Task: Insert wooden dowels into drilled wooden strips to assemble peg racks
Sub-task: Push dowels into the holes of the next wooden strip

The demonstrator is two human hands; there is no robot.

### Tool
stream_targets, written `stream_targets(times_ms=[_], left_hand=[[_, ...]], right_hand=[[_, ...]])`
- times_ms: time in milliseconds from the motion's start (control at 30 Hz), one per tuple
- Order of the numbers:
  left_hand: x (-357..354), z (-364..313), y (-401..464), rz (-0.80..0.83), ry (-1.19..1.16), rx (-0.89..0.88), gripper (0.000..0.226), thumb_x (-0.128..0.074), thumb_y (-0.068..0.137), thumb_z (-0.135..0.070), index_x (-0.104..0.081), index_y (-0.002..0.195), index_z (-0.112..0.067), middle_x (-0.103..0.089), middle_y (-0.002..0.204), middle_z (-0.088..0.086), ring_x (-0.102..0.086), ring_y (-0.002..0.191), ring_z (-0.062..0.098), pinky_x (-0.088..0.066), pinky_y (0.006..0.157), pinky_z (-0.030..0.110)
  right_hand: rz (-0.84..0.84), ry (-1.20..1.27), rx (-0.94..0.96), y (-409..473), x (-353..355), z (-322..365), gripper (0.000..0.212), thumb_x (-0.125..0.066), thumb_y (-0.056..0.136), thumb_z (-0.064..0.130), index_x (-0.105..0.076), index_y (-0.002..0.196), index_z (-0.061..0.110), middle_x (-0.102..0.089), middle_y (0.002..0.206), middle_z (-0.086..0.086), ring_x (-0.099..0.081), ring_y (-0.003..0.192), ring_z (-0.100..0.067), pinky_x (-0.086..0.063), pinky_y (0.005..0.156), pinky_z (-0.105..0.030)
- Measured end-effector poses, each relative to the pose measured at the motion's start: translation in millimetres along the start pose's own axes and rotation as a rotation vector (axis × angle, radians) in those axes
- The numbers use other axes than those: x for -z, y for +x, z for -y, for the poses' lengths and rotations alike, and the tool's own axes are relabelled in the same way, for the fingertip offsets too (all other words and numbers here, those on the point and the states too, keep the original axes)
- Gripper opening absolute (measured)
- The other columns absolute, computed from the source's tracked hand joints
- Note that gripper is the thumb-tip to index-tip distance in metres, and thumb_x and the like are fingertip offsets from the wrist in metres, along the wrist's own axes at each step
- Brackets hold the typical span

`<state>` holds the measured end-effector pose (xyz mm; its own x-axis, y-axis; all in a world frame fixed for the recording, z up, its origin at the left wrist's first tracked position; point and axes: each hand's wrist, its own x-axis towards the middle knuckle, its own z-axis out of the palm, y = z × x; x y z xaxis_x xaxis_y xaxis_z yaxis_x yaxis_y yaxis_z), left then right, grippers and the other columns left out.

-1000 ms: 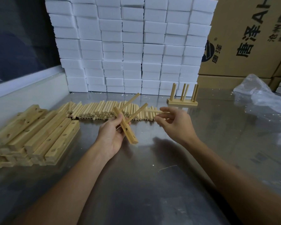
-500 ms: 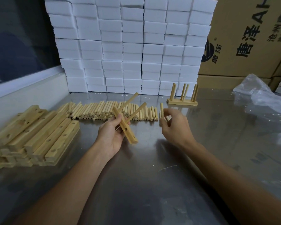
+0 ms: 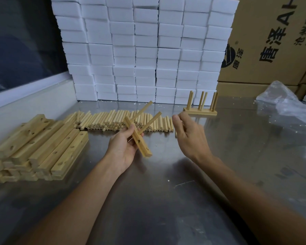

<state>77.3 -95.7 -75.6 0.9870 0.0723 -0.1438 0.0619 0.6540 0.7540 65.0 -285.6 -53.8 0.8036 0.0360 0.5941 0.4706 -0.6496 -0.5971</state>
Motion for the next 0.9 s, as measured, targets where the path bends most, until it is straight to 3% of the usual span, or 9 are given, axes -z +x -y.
stream_targets(times_ms=[133, 200, 300, 367, 500, 600, 767, 833, 900], left_hand=[[-0.3, -0.1, -0.3, -0.008, 0.001, 0.005, 0.013, -0.059, 0.096, -0.016, -0.064, 0.101, -0.005, -0.063, 0.078, 0.007, -0.067, 0.06, 0.014, -0.054, 0.061, 0.029], [-0.5, -0.1, -0.6, -0.017, 0.002, 0.005, 0.013, -0.059, 0.096, -0.016, -0.065, 0.101, -0.005, -0.063, 0.079, 0.007, -0.067, 0.06, 0.014, -0.053, 0.063, 0.03], [-2.1, -0.5, -2.3, -0.029, 0.016, 0.012, 0.018, -0.059, 0.097, -0.019, -0.065, 0.106, -0.004, -0.062, 0.083, 0.006, -0.065, 0.063, 0.014, -0.054, 0.069, 0.031], [-3.6, -1.6, -4.2, -0.04, 0.029, 0.025, 0.021, -0.059, 0.098, -0.022, -0.064, 0.109, -0.005, -0.06, 0.083, 0.007, -0.062, 0.063, 0.014, -0.054, 0.06, 0.027], [-5.8, -3.4, -7.1, -0.063, 0.021, 0.052, 0.029, -0.055, 0.1, -0.027, -0.062, 0.116, -0.003, -0.055, 0.074, 0.009, -0.053, 0.058, 0.015, -0.048, 0.043, 0.021], [-5.3, -4.6, -6.6, -0.058, -0.001, 0.056, 0.031, -0.054, 0.101, -0.027, -0.06, 0.116, -0.001, -0.054, 0.068, 0.008, -0.05, 0.053, 0.014, -0.045, 0.041, 0.02], [-2.6, -4.5, -2.6, -0.067, 0.023, 0.06, 0.029, -0.053, 0.102, -0.03, -0.061, 0.11, -0.003, -0.054, 0.062, 0.005, -0.051, 0.048, 0.014, -0.045, 0.046, 0.024], [-1.7, -4.3, -1.5, -0.072, 0.045, 0.077, 0.03, -0.053, 0.101, -0.033, -0.062, 0.11, -0.005, -0.054, 0.063, 0.005, -0.052, 0.051, 0.015, -0.044, 0.053, 0.028], [-0.9, -4.5, -1.7, -0.055, 0.048, 0.096, 0.03, -0.053, 0.1, -0.034, -0.061, 0.111, -0.008, -0.052, 0.065, 0.004, -0.051, 0.053, 0.016, -0.045, 0.048, 0.027]], right_hand=[[-0.02, -0.127, 0.054, -0.6, -1.1, -0.2, 0.024, -0.048, 0.102, 0.04, -0.064, 0.098, 0.022, -0.06, 0.065, 0.009, -0.055, 0.057, -0.008, -0.04, 0.05, -0.027], [0.014, -0.116, 0.039, -1.5, -1.5, 0.0, 0.018, -0.051, 0.101, 0.038, -0.062, 0.108, 0.025, -0.065, 0.07, 0.009, -0.06, 0.06, -0.009, -0.049, 0.054, -0.031], [0.067, -0.056, -0.005, -0.7, -2.1, -0.5, 0.014, -0.058, 0.098, 0.033, -0.064, 0.104, 0.021, -0.07, 0.075, 0.006, -0.066, 0.068, -0.014, -0.057, 0.066, -0.044], [0.082, -0.036, -0.017, 0.0, -3.2, 0.1, 0.015, -0.062, 0.095, 0.029, -0.069, 0.102, 0.017, -0.071, 0.077, 0.002, -0.068, 0.072, -0.015, -0.058, 0.071, -0.045], [0.071, -0.011, 0.012, -0.4, -4.9, 6.7, 0.015, -0.068, 0.091, 0.027, -0.072, 0.095, 0.013, -0.07, 0.075, 0.001, -0.065, 0.07, -0.013, -0.056, 0.069, -0.036], [0.115, 0.005, 0.07, -1.3, -5.8, 17.1, 0.013, -0.07, 0.089, 0.026, -0.074, 0.09, 0.013, -0.07, 0.074, 0.004, -0.063, 0.067, -0.01, -0.054, 0.066, -0.03], [0.352, -0.003, 0.267, -7.4, -10.2, 40.8, 0.011, -0.07, 0.088, 0.017, -0.075, 0.096, 0.013, -0.074, 0.09, 0.007, -0.064, 0.074, -0.001, -0.053, 0.072, -0.02], [0.424, -0.051, 0.309, -10.9, -13.2, 47.6, 0.015, -0.069, 0.089, 0.021, -0.076, 0.101, 0.016, -0.075, 0.098, 0.006, -0.067, 0.086, -0.008, -0.055, 0.08, -0.03], [0.445, -0.119, 0.328, -13.6, -15.0, 51.9, 0.016, -0.068, 0.09, 0.026, -0.076, 0.103, 0.021, -0.074, 0.102, 0.008, -0.067, 0.093, -0.015, -0.054, 0.08, -0.039]])
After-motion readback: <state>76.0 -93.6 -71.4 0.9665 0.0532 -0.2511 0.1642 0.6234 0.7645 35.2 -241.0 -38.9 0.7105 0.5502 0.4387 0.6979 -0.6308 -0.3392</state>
